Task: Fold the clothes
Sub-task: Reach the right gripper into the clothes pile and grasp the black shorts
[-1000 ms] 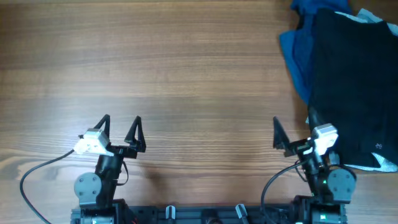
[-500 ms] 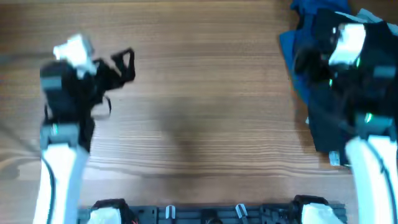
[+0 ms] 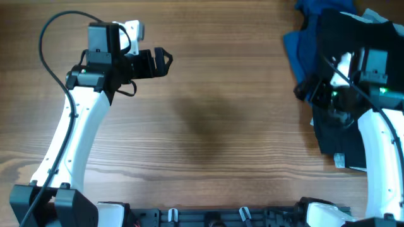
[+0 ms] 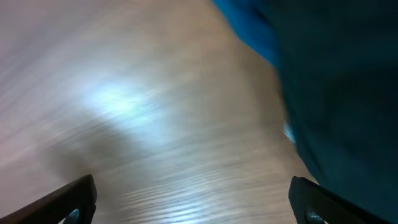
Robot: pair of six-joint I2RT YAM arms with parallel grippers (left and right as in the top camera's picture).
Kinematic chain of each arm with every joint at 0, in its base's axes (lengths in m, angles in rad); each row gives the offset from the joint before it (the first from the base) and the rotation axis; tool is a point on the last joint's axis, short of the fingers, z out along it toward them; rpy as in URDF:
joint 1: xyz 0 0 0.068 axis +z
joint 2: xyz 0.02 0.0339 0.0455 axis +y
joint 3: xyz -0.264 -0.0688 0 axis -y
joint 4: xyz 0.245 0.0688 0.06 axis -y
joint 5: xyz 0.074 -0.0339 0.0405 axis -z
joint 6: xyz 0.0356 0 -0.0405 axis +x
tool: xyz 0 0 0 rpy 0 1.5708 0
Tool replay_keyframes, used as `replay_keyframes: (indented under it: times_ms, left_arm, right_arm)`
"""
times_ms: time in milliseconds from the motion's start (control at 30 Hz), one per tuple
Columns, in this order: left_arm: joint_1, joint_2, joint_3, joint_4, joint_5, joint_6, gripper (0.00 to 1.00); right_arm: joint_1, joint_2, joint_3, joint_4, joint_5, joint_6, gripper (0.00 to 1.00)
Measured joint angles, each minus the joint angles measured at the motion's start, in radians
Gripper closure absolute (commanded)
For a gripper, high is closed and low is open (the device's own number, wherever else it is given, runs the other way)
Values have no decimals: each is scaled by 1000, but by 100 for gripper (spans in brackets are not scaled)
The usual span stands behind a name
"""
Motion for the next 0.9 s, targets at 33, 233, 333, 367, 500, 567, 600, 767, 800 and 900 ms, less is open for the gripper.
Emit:
replay_keyframes:
  times_ms: [33, 233, 333, 367, 500, 567, 600, 767, 800, 900]
  left_arm:
    - [0, 0, 0, -13, 1, 0, 0]
    - [-61, 3, 0, 21, 3, 11, 0]
    - [-149, 17, 0, 50, -24, 26, 0]
    - [-175, 25, 0, 54, -38, 29, 0]
    - [-269, 68, 0, 56, -119, 31, 0]
    - [-287, 84, 0, 57, -140, 33, 0]
    - [-292, 91, 0, 57, -147, 34, 0]
    - [-294, 104, 0, 68, -165, 37, 0]
    - [-294, 104, 0, 70, -167, 37, 0]
    - [-294, 104, 0, 73, -168, 37, 0]
  right_arm:
    - [-16, 0, -45, 24, 13, 42, 0]
    - [-152, 4, -278, 121, 33, 201, 0]
    - [-240, -31, -293, 107, 53, 220, 1]
    - [-262, -51, -293, 103, 60, 222, 2]
    - [-402, -174, -296, 98, 95, 207, 8]
    - [-460, -193, -309, 98, 95, 177, 9]
    - [-491, -195, -322, 98, 97, 156, 11]
    - [-522, -194, -408, 199, 96, 84, 19]
    - [-522, -194, -425, 225, 96, 75, 20]
    - [-522, -192, -469, 278, 96, 57, 23]
